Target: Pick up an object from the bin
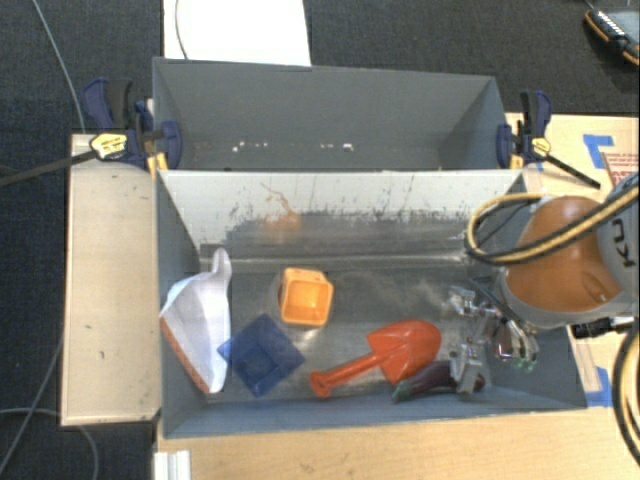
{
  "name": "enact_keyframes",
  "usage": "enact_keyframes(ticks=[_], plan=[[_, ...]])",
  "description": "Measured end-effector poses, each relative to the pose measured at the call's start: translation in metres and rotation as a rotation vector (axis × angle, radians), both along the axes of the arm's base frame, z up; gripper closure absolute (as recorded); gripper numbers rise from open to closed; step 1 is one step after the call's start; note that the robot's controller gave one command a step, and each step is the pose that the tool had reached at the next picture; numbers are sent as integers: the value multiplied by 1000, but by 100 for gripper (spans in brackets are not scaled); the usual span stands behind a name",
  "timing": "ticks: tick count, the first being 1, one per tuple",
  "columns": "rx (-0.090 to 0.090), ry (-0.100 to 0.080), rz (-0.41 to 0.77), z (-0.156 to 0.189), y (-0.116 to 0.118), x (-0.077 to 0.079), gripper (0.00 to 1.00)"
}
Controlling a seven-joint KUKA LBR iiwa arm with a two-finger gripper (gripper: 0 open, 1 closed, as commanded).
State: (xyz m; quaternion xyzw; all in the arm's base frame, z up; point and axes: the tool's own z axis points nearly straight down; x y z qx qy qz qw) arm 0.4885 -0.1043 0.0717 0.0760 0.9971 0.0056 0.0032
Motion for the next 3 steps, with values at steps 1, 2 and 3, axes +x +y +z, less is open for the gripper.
enact_keyframes(ticks=[1, 2, 3], plan=[[-11, -39, -11, 14, -20, -5, 100], [-11, -39, -10, 14, -20, -5, 100], [-11, -44, -46, -2, -34, 8, 100]])
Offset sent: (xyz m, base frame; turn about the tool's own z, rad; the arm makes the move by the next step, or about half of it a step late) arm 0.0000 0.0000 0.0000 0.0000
